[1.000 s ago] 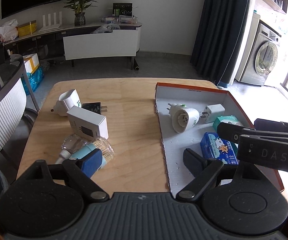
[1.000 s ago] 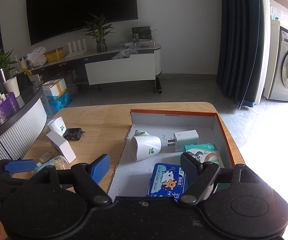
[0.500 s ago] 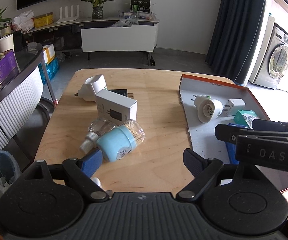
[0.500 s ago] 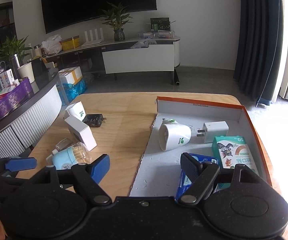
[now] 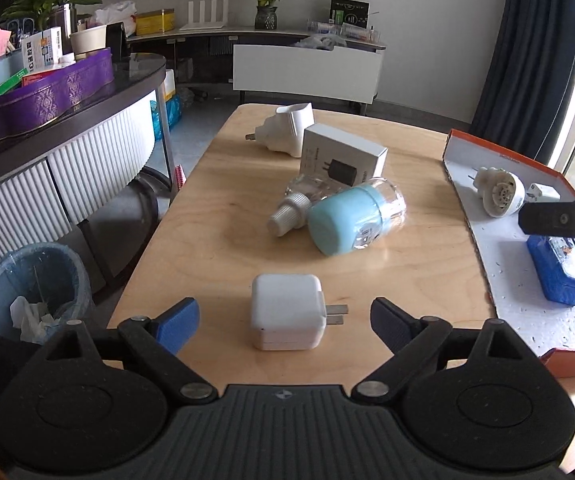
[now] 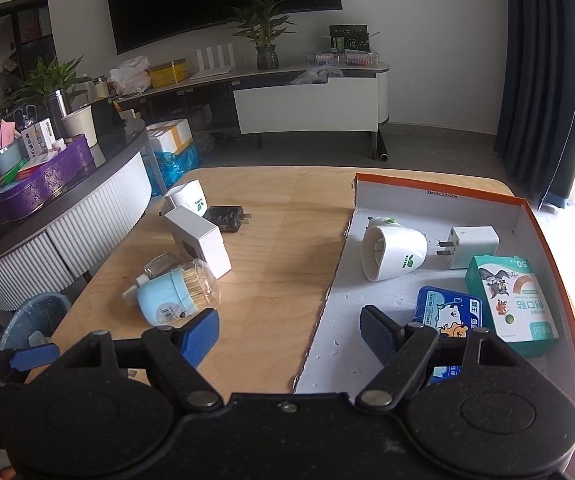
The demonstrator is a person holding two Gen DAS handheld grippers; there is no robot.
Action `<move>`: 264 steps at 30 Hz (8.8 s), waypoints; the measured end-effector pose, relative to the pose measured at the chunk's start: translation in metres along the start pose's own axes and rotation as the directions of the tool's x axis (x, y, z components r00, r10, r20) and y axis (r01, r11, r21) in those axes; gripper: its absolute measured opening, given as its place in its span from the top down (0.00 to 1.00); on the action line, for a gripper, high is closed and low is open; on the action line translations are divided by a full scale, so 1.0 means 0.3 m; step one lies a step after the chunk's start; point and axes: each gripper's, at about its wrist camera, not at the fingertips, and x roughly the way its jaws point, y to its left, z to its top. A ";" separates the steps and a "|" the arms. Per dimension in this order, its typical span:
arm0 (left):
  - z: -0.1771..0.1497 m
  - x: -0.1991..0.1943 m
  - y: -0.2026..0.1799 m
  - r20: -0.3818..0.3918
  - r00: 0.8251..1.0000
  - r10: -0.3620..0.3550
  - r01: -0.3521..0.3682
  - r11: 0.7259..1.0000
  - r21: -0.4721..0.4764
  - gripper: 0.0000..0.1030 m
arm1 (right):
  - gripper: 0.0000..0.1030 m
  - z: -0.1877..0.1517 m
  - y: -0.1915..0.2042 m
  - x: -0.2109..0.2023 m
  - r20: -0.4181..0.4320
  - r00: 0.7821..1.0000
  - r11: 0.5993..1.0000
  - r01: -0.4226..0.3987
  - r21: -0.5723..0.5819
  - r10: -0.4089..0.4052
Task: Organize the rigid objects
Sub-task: 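Grasp the white square charger with left tool while right tool grasps the blue-capped toothpick jar, then carry the white charger and toothpick jar in both tools over the open box, then lower the white charger and toothpick jar into the box with both tools, then open left tool to release the charger while right tool releases the toothpick jar, then withdraw both open tools from the box toward the remaining table items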
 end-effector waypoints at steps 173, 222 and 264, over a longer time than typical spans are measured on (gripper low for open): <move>0.260 -0.046 -0.550 0.068 0.922 -0.380 0.354 0.902 0.248 0.43 | 0.12 0.039 -0.406 -0.273 0.155 0.955 0.952 0.215 0.215 -0.251; 0.287 0.126 -0.630 -0.024 0.922 -0.386 0.380 0.891 0.249 0.43 | 0.11 0.161 -0.532 0.017 0.036 0.969 0.952 0.233 0.201 -0.245; 0.334 0.034 -0.542 -0.013 0.955 -0.298 0.293 0.929 0.224 0.14 | 0.03 0.117 -0.448 -0.203 0.182 0.946 0.950 0.230 0.213 -0.269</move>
